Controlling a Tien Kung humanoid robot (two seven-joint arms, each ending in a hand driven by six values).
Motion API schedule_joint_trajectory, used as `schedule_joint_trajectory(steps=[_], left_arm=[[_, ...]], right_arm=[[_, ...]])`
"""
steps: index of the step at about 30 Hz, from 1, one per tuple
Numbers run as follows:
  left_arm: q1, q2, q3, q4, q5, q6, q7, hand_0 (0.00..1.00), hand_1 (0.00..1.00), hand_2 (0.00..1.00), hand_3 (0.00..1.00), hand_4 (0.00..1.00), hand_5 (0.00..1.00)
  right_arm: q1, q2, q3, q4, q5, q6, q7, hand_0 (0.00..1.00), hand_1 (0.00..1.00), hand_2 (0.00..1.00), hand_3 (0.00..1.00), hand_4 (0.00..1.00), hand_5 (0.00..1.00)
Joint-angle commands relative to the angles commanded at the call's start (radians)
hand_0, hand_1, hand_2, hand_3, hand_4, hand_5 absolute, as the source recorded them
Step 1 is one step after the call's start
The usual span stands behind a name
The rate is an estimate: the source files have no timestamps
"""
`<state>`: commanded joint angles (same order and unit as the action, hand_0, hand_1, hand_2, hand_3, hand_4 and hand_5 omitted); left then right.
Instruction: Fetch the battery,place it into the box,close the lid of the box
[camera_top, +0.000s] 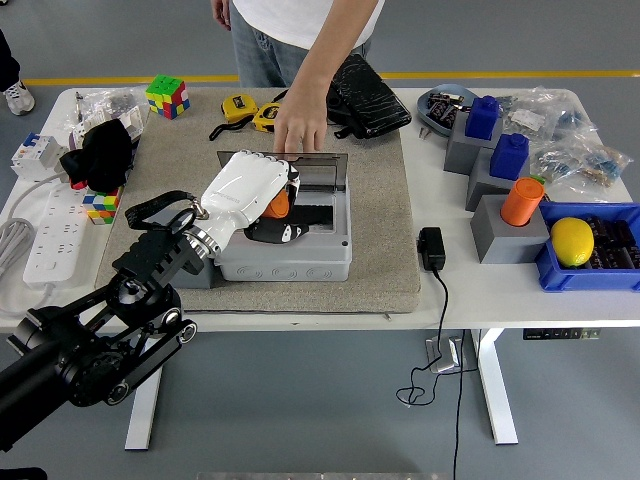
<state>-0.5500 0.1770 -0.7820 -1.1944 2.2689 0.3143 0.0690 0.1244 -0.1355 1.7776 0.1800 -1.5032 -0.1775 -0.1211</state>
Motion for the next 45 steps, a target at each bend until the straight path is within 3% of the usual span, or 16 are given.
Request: schedule_joint_trajectory(steps=[13,20,38,45], left_arm=[[-0.044,-0.081,-0.004,0.100,0.000,0.040,-0.028,0.042,0.068,0.135,0.130,0.748,0.169],[-0.046,-0.113,0.010,0.124,0.000,0.069,-0.049,0.042,0.068,0.134,0.130,0.745,0.177],[-0.056,-0.109,0.011,0.127,0.000,0.071,-0.052,0.044,0.069,0.135,0.131,0.742,0.176],[-0.063,-0.098,0.009,0.093,0.000,0.026,-0.027,0.044,0.069,0.135,0.131,0.742,0.180]], right_arm=[[0.003,0.002,-0.002,0.000,-0.002,0.000,-0.002,0.844,0.848,0.810,0.856,0.998,0.998],[0.009,0.002,-0.009,0.000,0.006,-0.001,0.000,0.843,0.847,0.809,0.856,0.998,0.998],[0.011,0.002,-0.004,0.000,0.005,-0.002,-0.002,0.843,0.848,0.810,0.856,0.998,0.998],[0.009,0.003,-0.001,0.000,0.003,-0.002,-0.002,0.844,0.847,0.810,0.855,0.998,0.998]])
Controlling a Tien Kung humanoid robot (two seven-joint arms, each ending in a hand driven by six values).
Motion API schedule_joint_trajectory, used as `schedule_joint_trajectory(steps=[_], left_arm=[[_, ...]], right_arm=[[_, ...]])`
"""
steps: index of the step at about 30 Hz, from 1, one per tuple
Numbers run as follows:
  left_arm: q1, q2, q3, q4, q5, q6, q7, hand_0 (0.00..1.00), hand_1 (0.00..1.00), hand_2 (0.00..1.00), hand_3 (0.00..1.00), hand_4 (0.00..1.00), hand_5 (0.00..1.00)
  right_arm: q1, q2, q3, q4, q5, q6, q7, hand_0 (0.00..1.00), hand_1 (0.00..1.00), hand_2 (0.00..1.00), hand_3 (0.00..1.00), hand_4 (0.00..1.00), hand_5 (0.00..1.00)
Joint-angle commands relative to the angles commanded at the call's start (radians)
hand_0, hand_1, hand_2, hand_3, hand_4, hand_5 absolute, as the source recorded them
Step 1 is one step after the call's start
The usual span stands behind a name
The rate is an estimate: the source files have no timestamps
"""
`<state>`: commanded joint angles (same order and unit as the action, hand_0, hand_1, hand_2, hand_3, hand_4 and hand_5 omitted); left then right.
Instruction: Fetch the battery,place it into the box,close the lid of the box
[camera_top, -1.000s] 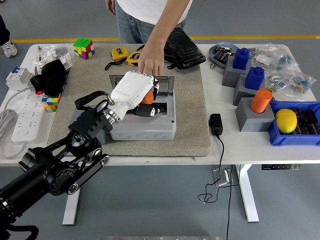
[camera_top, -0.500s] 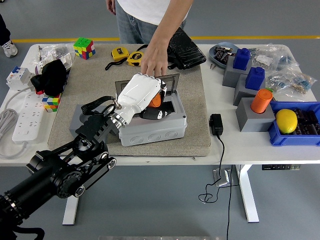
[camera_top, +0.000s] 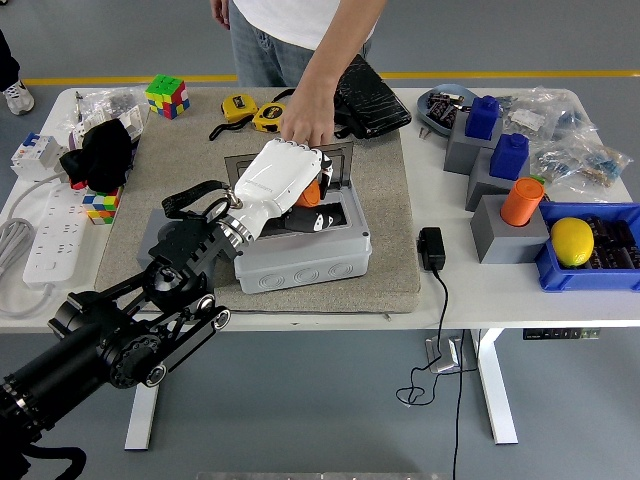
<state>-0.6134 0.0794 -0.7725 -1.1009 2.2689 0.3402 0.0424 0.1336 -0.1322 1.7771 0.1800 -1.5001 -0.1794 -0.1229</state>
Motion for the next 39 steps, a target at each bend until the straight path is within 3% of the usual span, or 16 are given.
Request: schedule_joint_trajectory(steps=[15,29,30,35,36,39], left_arm=[[0.020,0.014,0.002,-0.034,0.000,-0.036,0.023,0.042,0.068,0.135,0.130,0.746,0.185],[0.022,0.002,0.009,0.000,0.000,-0.011,0.003,0.044,0.069,0.136,0.133,0.746,0.183],[0.023,0.002,0.009,0.002,0.000,-0.009,-0.002,0.062,0.095,0.151,0.151,0.821,0.239],[0.023,-0.003,0.002,0.012,0.000,-0.003,-0.020,0.062,0.095,0.151,0.151,0.821,0.239],[0.022,-0.003,0.001,0.014,0.000,0.000,-0.026,0.097,0.142,0.176,0.181,0.935,0.398],[0.021,-0.003,-0.003,0.016,0.000,0.008,-0.042,0.097,0.142,0.176,0.181,0.935,0.398]], right_arm=[[-0.006,-0.002,0.012,0.000,-0.008,-0.001,-0.001,0.844,0.847,0.810,0.855,0.998,0.998],[-0.007,-0.003,0.007,0.000,-0.004,0.000,-0.002,0.844,0.847,0.810,0.855,0.998,0.998],[-0.008,-0.003,0.007,0.000,-0.004,0.000,-0.002,0.844,0.847,0.810,0.855,0.998,0.998],[-0.009,-0.001,0.008,0.000,-0.005,0.002,-0.003,0.844,0.847,0.810,0.855,0.998,0.998],[-0.008,-0.001,0.005,0.000,-0.002,0.002,-0.002,0.844,0.847,0.809,0.854,0.998,0.998],[-0.005,-0.002,0.001,0.000,0.002,0.002,-0.001,0.844,0.847,0.809,0.854,0.998,0.998]])
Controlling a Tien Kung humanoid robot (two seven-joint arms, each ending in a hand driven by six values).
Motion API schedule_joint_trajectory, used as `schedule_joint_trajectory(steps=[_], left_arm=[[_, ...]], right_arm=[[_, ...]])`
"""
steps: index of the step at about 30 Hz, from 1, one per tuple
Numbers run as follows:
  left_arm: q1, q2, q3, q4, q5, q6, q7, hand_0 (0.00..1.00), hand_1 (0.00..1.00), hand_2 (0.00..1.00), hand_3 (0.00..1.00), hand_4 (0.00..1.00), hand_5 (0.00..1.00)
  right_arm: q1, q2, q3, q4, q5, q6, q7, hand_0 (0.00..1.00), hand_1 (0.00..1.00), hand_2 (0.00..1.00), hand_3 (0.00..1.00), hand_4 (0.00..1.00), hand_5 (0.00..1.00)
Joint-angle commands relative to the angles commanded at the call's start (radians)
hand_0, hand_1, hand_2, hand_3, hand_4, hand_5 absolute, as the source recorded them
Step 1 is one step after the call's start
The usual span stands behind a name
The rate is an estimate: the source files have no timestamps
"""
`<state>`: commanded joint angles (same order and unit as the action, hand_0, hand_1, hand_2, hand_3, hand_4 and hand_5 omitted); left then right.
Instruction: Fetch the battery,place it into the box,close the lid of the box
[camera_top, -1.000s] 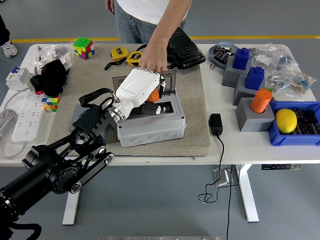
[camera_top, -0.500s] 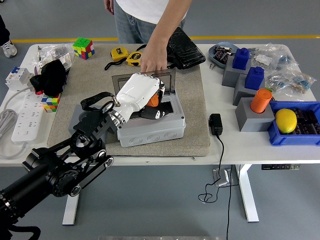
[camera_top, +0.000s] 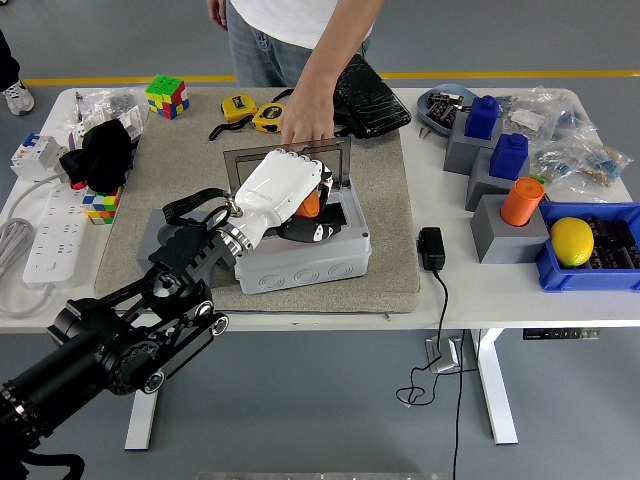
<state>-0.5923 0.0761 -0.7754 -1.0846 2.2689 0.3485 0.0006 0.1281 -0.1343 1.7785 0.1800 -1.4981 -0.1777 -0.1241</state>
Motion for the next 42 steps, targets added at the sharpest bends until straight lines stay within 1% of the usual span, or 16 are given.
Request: schedule_joint_trajectory(steps=[2,3,6,8,9,14,15,20,21,26,27,32,33,38,39,42], left_arm=[[-0.001,0.001,0.000,-0.001,0.000,0.003,-0.008,0.097,0.142,0.176,0.181,0.935,0.398],[-0.001,0.000,0.000,-0.001,0.000,0.003,-0.009,0.162,0.232,0.234,0.261,0.998,0.511],[-0.001,-0.001,0.000,0.003,-0.006,0.000,-0.018,0.162,0.232,0.234,0.261,0.998,0.511],[0.001,-0.001,0.002,0.006,-0.026,0.000,-0.029,0.162,0.232,0.234,0.261,0.998,0.511],[0.002,-0.002,0.003,0.007,-0.032,0.002,-0.033,0.238,0.368,0.320,0.349,0.998,0.614],[0.004,-0.006,0.003,0.016,-0.046,0.009,-0.042,0.238,0.368,0.320,0.349,0.998,0.614],[0.004,-0.006,0.002,0.018,-0.047,0.012,-0.044,0.278,0.482,0.363,0.387,0.998,0.691],[0.003,-0.006,0.001,0.017,-0.050,0.025,-0.052,0.278,0.482,0.363,0.387,0.998,0.691],[0.003,-0.007,0.000,0.017,-0.049,0.026,-0.053,0.336,0.582,0.492,0.470,0.998,0.709],[0.005,-0.008,0.000,0.014,-0.057,0.043,-0.066,0.336,0.582,0.492,0.470,0.998,0.709],[0.005,-0.008,-0.002,0.012,-0.057,0.047,-0.066,0.399,0.667,0.579,0.599,0.998,0.715],[0.005,-0.007,-0.016,0.006,-0.069,0.046,-0.067,0.399,0.667,0.579,0.599,0.998,0.715],[0.005,-0.007,-0.017,0.004,-0.075,0.047,-0.069,0.610,0.803,0.737,0.758,0.998,0.743],[0.007,-0.007,-0.024,0.003,-0.082,0.046,-0.073,0.610,0.803,0.737,0.758,0.998,0.743],[0.008,-0.006,-0.026,0.003,-0.084,0.041,-0.072,0.778,0.908,0.897,0.917,0.998,0.781],[0.012,-0.004,-0.036,-0.003,-0.093,0.023,-0.074,0.778,0.908,0.897,0.917,0.998,0.781]], right_arm=[[0.000,0.000,-0.002,0.000,0.002,0.001,0.000,0.844,0.847,0.809,0.854,0.998,0.998],[0.000,0.000,-0.002,0.000,0.002,0.001,-0.001,0.843,0.847,0.809,0.854,0.998,0.998],[-0.001,0.000,-0.004,0.000,0.004,0.001,-0.001,0.843,0.847,0.809,0.854,0.998,0.998],[0.000,-0.001,-0.008,0.000,0.007,0.001,0.000,0.843,0.847,0.809,0.854,0.998,0.998],[0.001,-0.001,-0.009,0.000,0.009,0.001,0.000,0.843,0.847,0.809,0.854,0.998,0.998],[0.000,-0.001,-0.008,0.000,0.008,0.001,-0.001,0.843,0.847,0.809,0.854,0.998,0.998],[0.000,-0.001,-0.007,0.000,0.007,0.001,-0.001,0.843,0.847,0.810,0.853,0.998,0.998],[0.000,-0.002,-0.009,0.000,0.008,0.002,-0.001,0.843,0.847,0.810,0.853,0.998,0.998],[0.000,-0.002,-0.009,0.000,0.008,0.002,-0.001,0.842,0.847,0.809,0.852,0.998,0.998],[0.002,-0.002,-0.012,0.000,0.012,0.003,-0.001,0.842,0.847,0.809,0.852,0.998,0.998],[0.002,-0.002,-0.013,0.000,0.014,0.003,-0.001,0.842,0.847,0.809,0.851,0.998,0.998],[0.001,-0.002,-0.013,0.000,0.014,0.003,-0.001,0.842,0.847,0.809,0.851,0.998,0.998],[0.001,-0.002,-0.013,0.000,0.014,0.003,-0.001,0.842,0.845,0.809,0.851,0.998,0.998],[0.003,-0.001,-0.017,0.000,0.020,0.002,0.002,0.842,0.845,0.809,0.851,0.998,0.998],[0.003,-0.001,-0.016,0.000,0.018,0.002,0.001,0.843,0.845,0.809,0.851,0.998,0.998],[0.003,0.000,-0.015,0.000,0.018,0.003,0.000,0.843,0.845,0.809,0.851,0.998,0.998]])
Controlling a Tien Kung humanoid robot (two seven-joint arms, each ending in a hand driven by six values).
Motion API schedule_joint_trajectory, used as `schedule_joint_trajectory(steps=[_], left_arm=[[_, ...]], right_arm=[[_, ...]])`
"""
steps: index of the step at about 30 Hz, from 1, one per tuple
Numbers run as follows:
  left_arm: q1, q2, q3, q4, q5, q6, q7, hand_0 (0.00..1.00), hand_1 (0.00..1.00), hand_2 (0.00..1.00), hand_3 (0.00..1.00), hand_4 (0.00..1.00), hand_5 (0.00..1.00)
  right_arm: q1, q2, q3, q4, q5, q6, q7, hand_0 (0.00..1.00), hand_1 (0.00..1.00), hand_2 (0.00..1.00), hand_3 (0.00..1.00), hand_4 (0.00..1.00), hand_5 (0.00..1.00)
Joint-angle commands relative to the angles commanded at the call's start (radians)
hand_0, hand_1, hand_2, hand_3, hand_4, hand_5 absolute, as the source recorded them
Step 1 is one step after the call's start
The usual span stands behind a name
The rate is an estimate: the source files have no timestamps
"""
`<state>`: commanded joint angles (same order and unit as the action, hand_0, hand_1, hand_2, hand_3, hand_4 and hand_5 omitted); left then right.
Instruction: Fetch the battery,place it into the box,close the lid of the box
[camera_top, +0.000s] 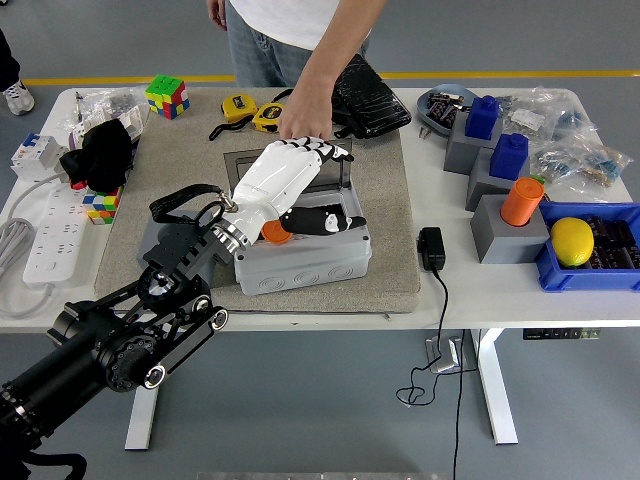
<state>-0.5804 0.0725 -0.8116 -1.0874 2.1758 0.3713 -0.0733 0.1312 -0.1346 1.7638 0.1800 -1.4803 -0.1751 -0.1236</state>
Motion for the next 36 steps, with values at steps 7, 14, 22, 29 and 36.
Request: schedule_joint_trajectory(steps=[7,14,22,29,36], left_arm=[[0.029,0.012,-0.051,-0.048,-0.144,-0.045,-0.055,0.976,0.998,0.998,0.998,0.998,0.998],[0.086,0.018,-0.131,-0.110,-0.434,-0.052,-0.188,0.998,0.998,0.998,0.998,0.998,0.998],[0.140,0.016,-0.197,-0.152,-0.764,-0.094,-0.289,0.998,0.998,0.998,0.998,0.998,0.998],[0.184,0.034,-0.231,-0.171,-0.993,-0.151,-0.314,0.998,0.995,0.980,0.982,0.998,0.998],[0.226,0.054,-0.261,-0.182,-1.027,-0.154,-0.323,0.998,0.996,0.979,0.979,0.998,0.998]], right_arm=[[-0.001,0.001,0.001,0.000,0.003,0.000,0.001,0.843,0.845,0.808,0.851,0.998,0.998],[-0.002,0.005,0.003,0.000,0.006,0.000,0.002,0.843,0.845,0.808,0.850,0.998,0.998],[-0.003,0.008,0.004,0.000,0.008,0.000,0.003,0.843,0.845,0.808,0.850,0.998,0.998],[-0.004,0.008,-0.002,0.000,0.014,0.000,0.005,0.842,0.844,0.808,0.851,0.998,0.998],[-0.009,0.006,-0.003,0.000,0.015,-0.001,0.004,0.843,0.844,0.808,0.851,0.998,0.998]])
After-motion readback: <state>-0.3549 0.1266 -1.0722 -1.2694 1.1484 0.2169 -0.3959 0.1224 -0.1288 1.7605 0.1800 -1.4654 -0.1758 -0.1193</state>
